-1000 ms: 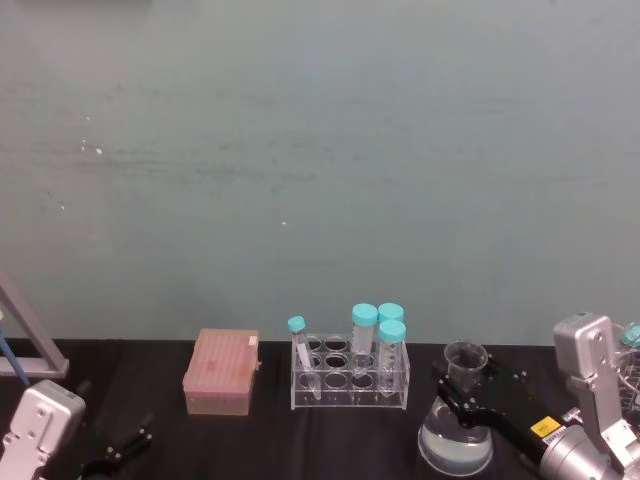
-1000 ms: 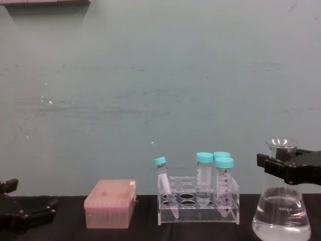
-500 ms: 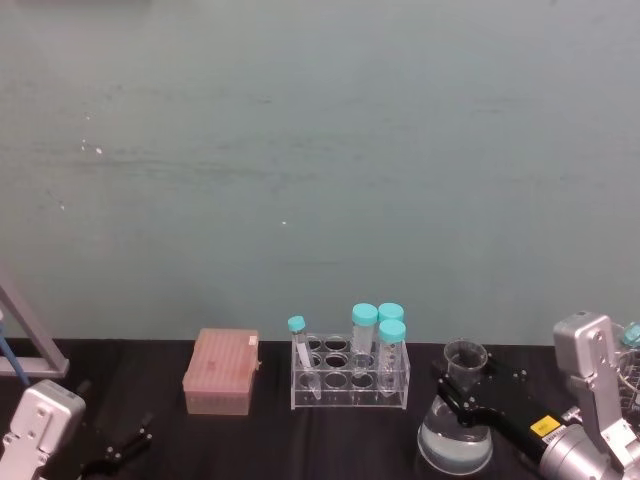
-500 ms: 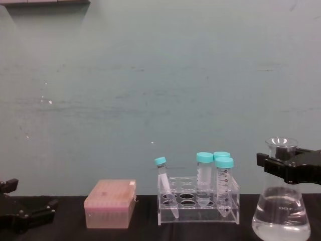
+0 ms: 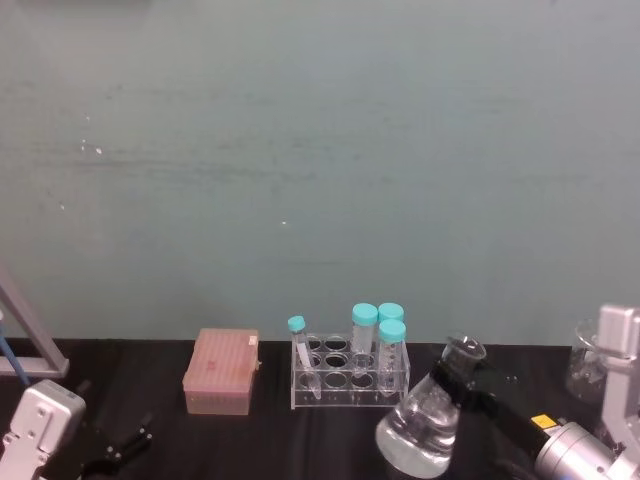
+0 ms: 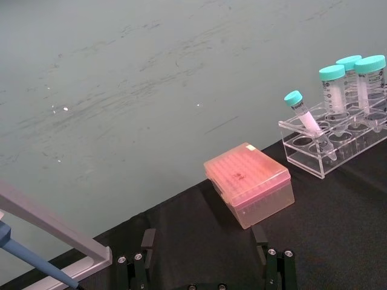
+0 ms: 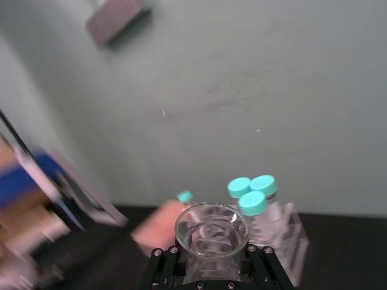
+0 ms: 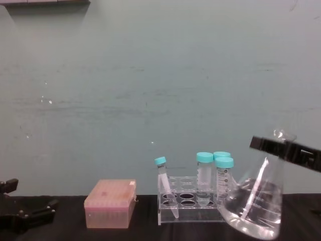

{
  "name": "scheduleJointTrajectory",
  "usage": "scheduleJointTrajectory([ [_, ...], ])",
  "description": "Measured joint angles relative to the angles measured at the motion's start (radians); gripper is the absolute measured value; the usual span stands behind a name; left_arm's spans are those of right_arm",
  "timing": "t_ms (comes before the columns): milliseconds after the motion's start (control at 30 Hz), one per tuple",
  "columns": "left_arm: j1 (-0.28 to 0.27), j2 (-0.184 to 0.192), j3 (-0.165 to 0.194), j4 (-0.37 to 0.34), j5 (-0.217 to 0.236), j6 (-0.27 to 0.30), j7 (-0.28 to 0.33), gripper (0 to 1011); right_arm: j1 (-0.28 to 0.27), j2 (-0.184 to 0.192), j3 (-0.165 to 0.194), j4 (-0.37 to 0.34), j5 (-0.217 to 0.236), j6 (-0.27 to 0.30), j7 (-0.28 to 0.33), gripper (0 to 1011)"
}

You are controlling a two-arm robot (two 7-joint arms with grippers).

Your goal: Pick up the beaker with the right gripper, shake it three times, and then put it down.

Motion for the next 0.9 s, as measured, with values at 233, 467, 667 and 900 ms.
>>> scheduleJointTrajectory([
  [233, 0.000, 0.000, 0.000, 0.000, 0.000, 0.000, 0.000, 1000, -0.017, -0.095, 0.103, -0.004, 0.254, 0.160, -0.010, 457],
  [467, 0.000, 0.000, 0.000, 0.000, 0.000, 0.000, 0.000, 1000, -0.024, -0.122, 0.130, -0.006, 0.342, 0.218, -0.047, 457],
  [667, 0.000, 0.000, 0.000, 0.000, 0.000, 0.000, 0.000, 1000, -0.002, -0.006, 0.022, -0.003, 0.115, 0.053, -0.031, 457],
  [900, 0.000, 0.000, 0.000, 0.000, 0.000, 0.000, 0.000, 1000, 0.056, 0.184, -0.168, 0.014, -0.410, -0.257, -0.103, 457],
])
